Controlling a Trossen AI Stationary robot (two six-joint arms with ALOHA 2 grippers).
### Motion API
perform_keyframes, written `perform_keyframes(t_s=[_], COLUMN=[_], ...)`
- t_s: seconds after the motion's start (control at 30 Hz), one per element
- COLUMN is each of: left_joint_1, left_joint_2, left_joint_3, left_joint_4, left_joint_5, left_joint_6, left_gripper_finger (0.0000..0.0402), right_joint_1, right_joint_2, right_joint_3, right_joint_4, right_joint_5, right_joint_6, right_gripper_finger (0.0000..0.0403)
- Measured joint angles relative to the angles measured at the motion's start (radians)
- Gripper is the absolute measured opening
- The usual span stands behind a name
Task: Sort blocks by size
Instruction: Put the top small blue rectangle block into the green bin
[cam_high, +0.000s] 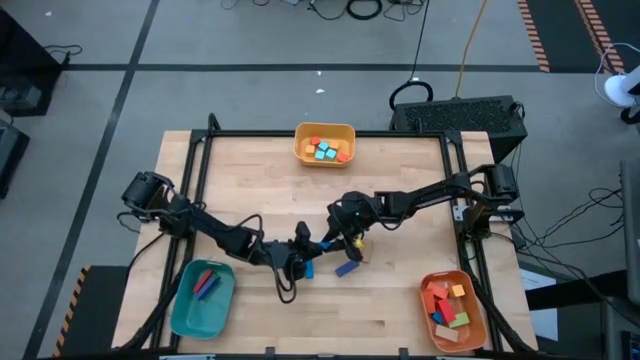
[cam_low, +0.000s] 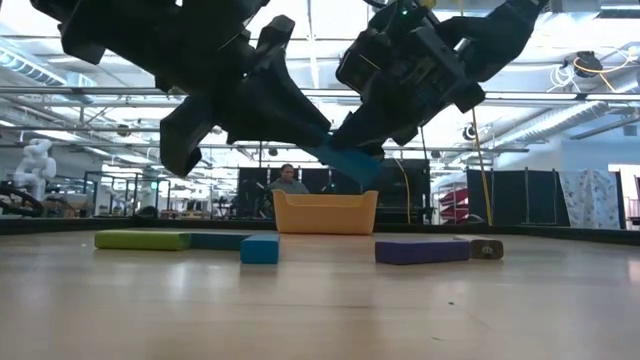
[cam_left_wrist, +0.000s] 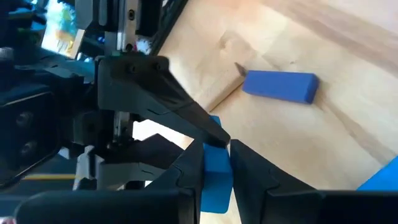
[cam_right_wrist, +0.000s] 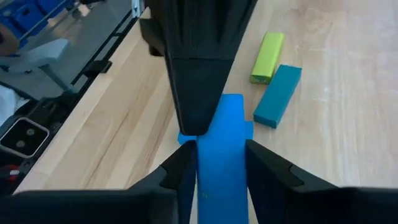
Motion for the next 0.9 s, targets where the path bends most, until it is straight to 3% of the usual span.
perform_keyframes(t_s=[0.27,0.5,0.7,0.9], left_joint_1=[-0.008,-0.033,-0.054,-0.092], left_joint_2=[-0.043,-0.146,-0.271,-0.394], left_joint_3=[0.032,0.034,0.033,0.032], left_joint_4=[-0.094,-0.262,-0.486,-0.756], left_joint_5=[-0.083,-0.215,-0.213,-0.144], left_joint_6=[-0.184,-0.472,-0.881,-1.318], left_gripper_finger=[0.0061,0.0061,0.0061,0.0061], right_joint_1=[-0.001,0.001,0.014,0.051], right_joint_2=[-0.002,-0.006,-0.006,-0.001], right_joint_3=[0.002,0.003,0.002,0.002], right_joint_4=[0.008,-0.074,-0.111,-0.067], right_joint_5=[0.022,0.256,0.399,0.421], right_joint_6=[0.037,0.030,-0.046,-0.078], right_gripper_finger=[0.0208,0.0243,0.0242,0.0242])
